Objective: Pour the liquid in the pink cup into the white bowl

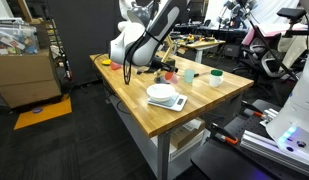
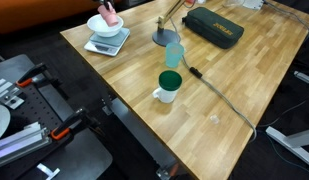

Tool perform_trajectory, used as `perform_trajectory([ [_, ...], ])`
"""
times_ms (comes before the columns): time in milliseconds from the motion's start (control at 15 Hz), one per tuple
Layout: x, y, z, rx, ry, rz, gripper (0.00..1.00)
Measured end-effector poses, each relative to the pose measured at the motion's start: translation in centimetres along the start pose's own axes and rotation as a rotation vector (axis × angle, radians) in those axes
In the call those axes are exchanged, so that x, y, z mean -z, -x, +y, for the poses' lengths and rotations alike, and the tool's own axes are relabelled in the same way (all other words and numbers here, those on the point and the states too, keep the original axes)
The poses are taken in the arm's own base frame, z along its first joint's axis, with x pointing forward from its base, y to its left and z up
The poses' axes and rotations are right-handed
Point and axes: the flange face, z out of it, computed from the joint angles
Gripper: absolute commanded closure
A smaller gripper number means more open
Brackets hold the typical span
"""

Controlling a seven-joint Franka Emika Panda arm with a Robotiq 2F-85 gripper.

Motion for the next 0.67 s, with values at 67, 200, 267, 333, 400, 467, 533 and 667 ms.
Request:
perform_trajectory([
  [67, 0.1, -0.5, -0.1, 0.033, 0.009, -0.034, 0.96],
  [200, 0.0, -1.6, -0.2, 0.094, 0.023, -0.108, 0.96],
  [267, -0.1, -1.9, -0.2, 0.122, 0.032, -0.152, 0.96],
  [333, 0.0, -2.2, -0.2, 0.146, 0.044, -0.195, 0.96],
  [400, 0.3, -2.5, -0.1, 0.165, 0.059, -0.238, 0.96],
  [467, 0.8, -2.7, 0.0, 0.181, 0.077, -0.278, 0.96],
  [533, 1.4, -2.9, 0.2, 0.193, 0.097, -0.315, 0.96],
  [667, 2.4, -3.3, 0.2, 0.217, 0.131, -0.388, 0.96],
])
